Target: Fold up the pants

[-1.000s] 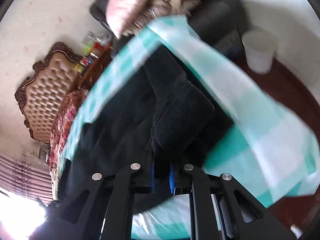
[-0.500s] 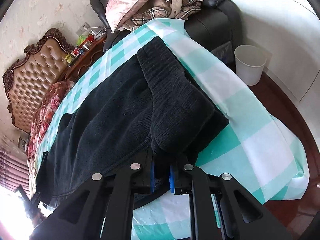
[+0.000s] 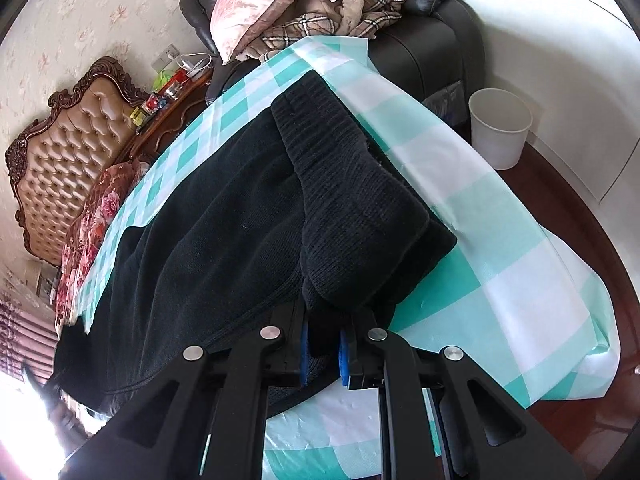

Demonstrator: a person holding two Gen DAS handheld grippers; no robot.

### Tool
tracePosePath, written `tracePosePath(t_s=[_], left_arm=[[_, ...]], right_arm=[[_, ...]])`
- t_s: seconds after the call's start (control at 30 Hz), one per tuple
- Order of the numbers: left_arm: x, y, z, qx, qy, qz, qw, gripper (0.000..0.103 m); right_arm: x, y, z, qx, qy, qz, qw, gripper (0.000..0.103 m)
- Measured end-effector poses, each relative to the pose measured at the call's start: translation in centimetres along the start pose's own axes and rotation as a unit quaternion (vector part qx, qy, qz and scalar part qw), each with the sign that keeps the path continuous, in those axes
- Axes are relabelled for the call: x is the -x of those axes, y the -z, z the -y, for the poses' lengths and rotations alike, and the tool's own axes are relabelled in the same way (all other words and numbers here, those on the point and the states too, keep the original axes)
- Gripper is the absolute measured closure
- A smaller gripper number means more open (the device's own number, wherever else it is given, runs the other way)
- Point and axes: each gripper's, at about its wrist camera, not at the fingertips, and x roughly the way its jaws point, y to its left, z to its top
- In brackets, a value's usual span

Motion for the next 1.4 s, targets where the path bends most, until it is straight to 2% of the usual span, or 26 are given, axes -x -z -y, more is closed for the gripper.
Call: tracePosePath(t_s=[0.03,0.07,0.13,0.2,0.27,0.33,0.47,0.53,0.57,0.63,0.8,0.9,0.97,1.03,1.27,1.4], left_arm=[[-0.5,0.3,-3.7,0.091,0.053,-0.038,0.9937,0.093],[-1.6,1.4,-7.1,0.159,0.083,-0.081,0.9804,0.093],[-2.0,2.7,-8.2,0.139,0.072,-0.089,0.9837,0.091],[-1.6,3.5,-8.9,0.145,0.096,-0.071,0.9821,0.088],[-1.4,3.0,-8.9,0.14,0.095,-0.065,0.9835,0.081],[-1.0,2.3,-8.6,0.126,0.082,-0.054,0.9872,0.079],[-0.2,1.4,-10.0,0.148,0.085,-0.043,0.9844,0.072],[-0.3,1.2,-11.5,0.18,0.104,-0.046,0.977,0.075],[-0.5,1.4,-12.5,0.193,0.114,-0.049,0.9734,0.084],[-0.6,1.1,-13.0,0.191,0.124,-0.054,0.9722,0.093],[2.1,1.0,-11.6,0.161,0.135,-0.031,0.9772,0.094],[1.3,1.8,-11.7,0.154,0.11,-0.05,0.9806,0.094],[-0.3,2.7,-13.3,0.18,0.113,-0.071,0.9744,0.094],[-0.7,2.9,-14.1,0.194,0.128,-0.072,0.9701,0.094],[2.6,1.2,-13.3,0.19,0.145,-0.047,0.9698,0.095],[2.3,0.7,-13.4,0.191,0.148,-0.051,0.9691,0.095]], right_arm=[[0.0,-0.1,0.0,-0.001,-0.001,0.0,1.0,0.091],[-0.1,-0.2,0.1,-0.005,-0.004,-0.001,1.0,0.091],[-0.1,-0.3,0.2,-0.009,-0.007,-0.003,1.0,0.091],[0.0,-0.4,0.1,-0.011,-0.004,-0.003,1.0,0.091],[0.0,-0.5,-0.1,-0.01,-0.001,-0.003,1.0,0.091],[0.1,-0.5,0.0,-0.013,-0.002,-0.003,1.0,0.091],[0.0,-0.5,0.1,-0.013,-0.002,-0.002,1.0,0.091],[0.0,-0.5,0.0,-0.011,0.0,-0.002,1.0,0.091],[0.0,-0.5,0.0,-0.011,-0.001,-0.002,1.0,0.091],[0.2,-0.6,-0.2,-0.007,-0.002,0.0,1.0,0.091],[3.8,-1.4,-1.8,0.013,-0.027,0.037,0.999,0.092],[2.5,-1.2,-1.3,0.016,-0.006,0.02,1.0,0.092],[1.1,-0.8,-0.3,0.004,0.004,0.002,1.0,0.092],[0.5,-0.4,0.4,-0.007,0.003,-0.006,1.0,0.092],[4.6,-0.5,-0.7,-0.002,-0.037,0.02,0.999,0.092],[5.0,-0.5,-1.1,-0.003,-0.043,0.019,0.999,0.092]])
